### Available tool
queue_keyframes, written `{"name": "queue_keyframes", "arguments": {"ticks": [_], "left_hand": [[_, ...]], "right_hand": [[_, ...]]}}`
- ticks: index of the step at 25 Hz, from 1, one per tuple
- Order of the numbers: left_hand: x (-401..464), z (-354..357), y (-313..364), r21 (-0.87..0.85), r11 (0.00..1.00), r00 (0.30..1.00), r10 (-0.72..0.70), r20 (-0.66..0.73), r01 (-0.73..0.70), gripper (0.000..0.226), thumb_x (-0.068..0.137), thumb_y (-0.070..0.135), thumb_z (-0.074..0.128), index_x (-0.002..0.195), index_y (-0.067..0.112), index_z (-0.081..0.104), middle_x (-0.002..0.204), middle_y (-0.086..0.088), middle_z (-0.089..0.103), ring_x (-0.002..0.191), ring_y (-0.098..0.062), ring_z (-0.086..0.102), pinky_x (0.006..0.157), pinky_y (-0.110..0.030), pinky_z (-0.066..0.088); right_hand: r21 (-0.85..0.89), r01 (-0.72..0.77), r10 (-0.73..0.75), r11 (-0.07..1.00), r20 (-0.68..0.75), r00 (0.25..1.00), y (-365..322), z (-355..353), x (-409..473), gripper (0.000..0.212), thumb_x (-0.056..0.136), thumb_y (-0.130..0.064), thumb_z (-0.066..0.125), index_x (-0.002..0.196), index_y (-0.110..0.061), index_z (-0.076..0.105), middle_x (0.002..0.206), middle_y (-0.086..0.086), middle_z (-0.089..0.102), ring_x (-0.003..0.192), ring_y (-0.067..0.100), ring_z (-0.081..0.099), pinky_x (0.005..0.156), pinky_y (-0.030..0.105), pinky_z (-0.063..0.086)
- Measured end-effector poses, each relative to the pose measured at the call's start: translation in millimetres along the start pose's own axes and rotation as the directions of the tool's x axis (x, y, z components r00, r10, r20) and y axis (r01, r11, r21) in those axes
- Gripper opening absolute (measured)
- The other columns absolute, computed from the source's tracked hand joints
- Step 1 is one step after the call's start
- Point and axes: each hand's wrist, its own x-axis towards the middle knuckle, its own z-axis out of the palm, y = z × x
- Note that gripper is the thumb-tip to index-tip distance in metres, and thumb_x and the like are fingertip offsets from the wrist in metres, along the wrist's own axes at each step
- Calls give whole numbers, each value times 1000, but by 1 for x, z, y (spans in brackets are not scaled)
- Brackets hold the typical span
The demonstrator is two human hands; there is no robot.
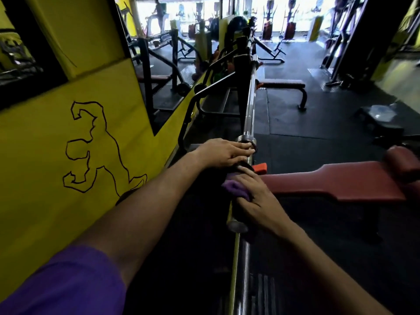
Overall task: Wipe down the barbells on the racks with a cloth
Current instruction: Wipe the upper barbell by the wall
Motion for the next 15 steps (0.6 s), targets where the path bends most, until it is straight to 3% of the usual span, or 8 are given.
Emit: {"name": "queue_keyframes", "arguments": {"ticks": [2,3,5,7,9,10,13,15], "left_hand": [[-1,1,3,-17,1000,1000,2,-5,-2,44,106,53,36,149,47,42,158,26,31,141,-6,42,104,-34,43],[-2,1,6,-13,1000,1000,6,-10,-6,44,106,54,36,149,47,41,158,26,30,141,-7,42,104,-34,41],[-4,0,6,-21,1000,1000,10,-24,-10,45,105,55,35,150,48,39,159,27,30,141,-8,41,107,-35,38],[-3,1,4,-22,1000,1000,4,-25,-4,45,105,56,34,150,48,38,159,27,29,142,-7,39,107,-33,36],[-2,0,4,-38,999,1000,7,-18,-7,45,105,56,33,150,49,38,159,28,27,143,-7,37,104,-33,36],[-1,0,3,-43,999,1000,11,-13,-11,45,106,55,33,150,49,38,159,28,27,143,-6,37,103,-33,37],[0,-2,2,-54,998,1000,12,1,-12,45,106,53,33,151,48,37,159,28,26,143,-6,39,101,-32,39],[-1,-3,4,-42,999,1000,10,-9,-10,45,106,53,32,151,48,36,159,28,25,143,-6,38,102,-32,38]], "right_hand": [[-218,71,-50,973,100,994,-17,6,-12,46,83,-43,46,120,-25,65,128,-12,61,143,5,33,120,59,16],[-196,114,-94,974,108,990,-18,10,-25,45,83,-39,47,121,-23,65,128,-12,61,145,7,33,121,59,15],[57,121,-123,991,33,992,-13,17,-58,48,85,-29,48,131,-19,61,141,-10,55,150,15,29,123,49,20],[316,16,21,949,-115,993,-9,23,-73,53,91,-30,47,143,-22,51,150,-14,49,146,12,37,117,32,34],[516,-110,240,849,-192,952,-13,21,-51,42,93,-32,50,135,-35,55,129,-26,61,123,-1,56,98,22,47],[501,-154,286,852,-197,938,-17,20,-31,35,92,-28,51,123,-40,61,119,-25,65,114,-4,59,92,24,47],[-33,-117,113,993,-109,988,-26,13,-2,34,83,-36,51,112,-29,68,126,-10,64,133,9,47,111,50,37],[-321,45,-31,946,46,998,-25,13,-16,43,81,-44,49,112,-22,68,121,-10,66,139,8,41,119,59,21]]}}
